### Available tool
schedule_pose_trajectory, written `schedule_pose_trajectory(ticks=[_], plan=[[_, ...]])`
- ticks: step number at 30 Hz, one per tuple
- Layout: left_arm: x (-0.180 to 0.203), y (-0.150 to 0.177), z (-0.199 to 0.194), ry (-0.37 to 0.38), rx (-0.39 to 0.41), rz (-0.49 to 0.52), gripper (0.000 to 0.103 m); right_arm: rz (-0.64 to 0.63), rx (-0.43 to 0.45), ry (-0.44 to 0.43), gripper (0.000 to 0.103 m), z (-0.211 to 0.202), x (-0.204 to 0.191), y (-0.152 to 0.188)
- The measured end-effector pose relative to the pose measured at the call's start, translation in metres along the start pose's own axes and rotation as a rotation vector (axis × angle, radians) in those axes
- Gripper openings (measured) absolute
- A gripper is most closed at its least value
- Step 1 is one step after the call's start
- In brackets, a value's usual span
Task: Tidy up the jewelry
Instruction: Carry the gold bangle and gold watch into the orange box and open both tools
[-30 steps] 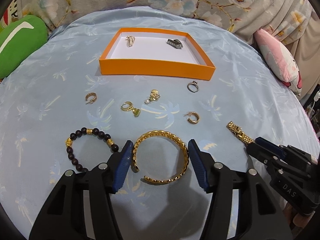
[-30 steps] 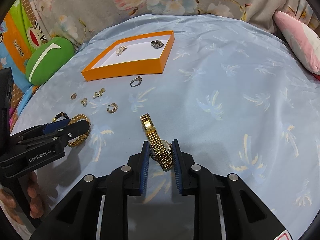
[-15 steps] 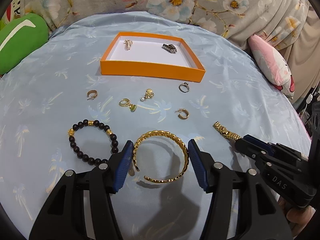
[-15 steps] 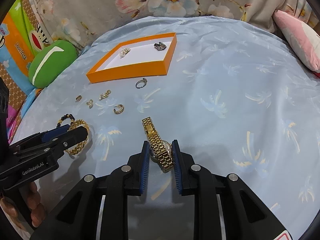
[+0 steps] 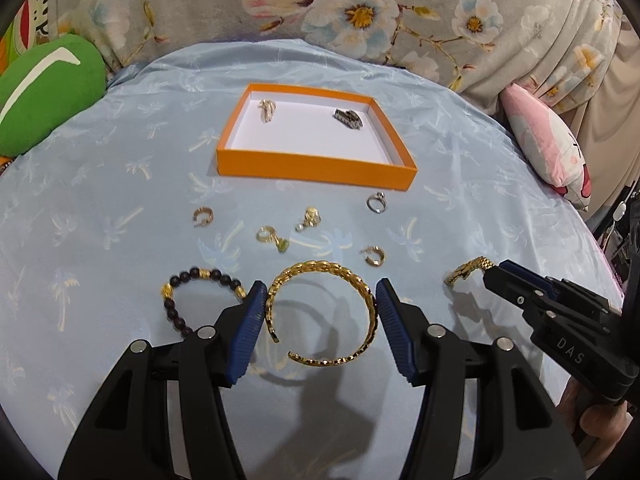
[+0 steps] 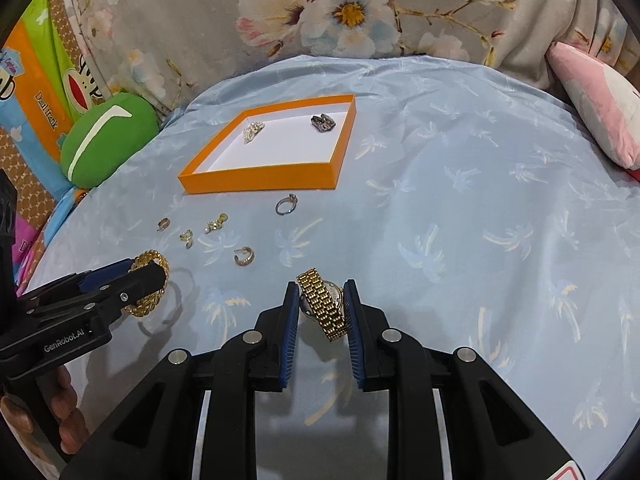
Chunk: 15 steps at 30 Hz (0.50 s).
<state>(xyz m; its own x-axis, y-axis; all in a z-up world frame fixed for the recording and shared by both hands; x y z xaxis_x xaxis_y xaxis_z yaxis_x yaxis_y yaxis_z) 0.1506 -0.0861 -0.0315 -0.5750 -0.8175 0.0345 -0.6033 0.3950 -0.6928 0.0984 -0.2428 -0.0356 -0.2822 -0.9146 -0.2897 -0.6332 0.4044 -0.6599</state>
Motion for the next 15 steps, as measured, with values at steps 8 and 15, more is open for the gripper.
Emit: schedule_pose_trajectory(ticks=[8, 15], plan=[[-0.018, -0.043, -0.001, -0.051, 0.047, 0.018, 0.055, -0.026, 0.074, -0.01, 0.021, 0.007, -0.013, -0.056], [-0.039, -0.098, 0.013, -0.094, 0.089, 0.028, 0.055, -0.064, 0.118, -0.029, 0.021, 0.035, -0.037, -0.111]])
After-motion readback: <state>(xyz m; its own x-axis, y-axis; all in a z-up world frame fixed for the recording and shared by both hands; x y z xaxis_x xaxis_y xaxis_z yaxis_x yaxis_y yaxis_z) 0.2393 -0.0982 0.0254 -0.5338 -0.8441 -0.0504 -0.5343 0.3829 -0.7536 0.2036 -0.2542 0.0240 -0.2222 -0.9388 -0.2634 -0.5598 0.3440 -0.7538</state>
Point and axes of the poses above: each gripper's, at about its wrist camera, not at the fingertips, and z roughly the way its jaws point, x to its right, y to its underside, the point moved 8 cm from there along z, roughly the way its jaws point, and after that the axes turned 11 degrees about z, right-handed, at the moved point
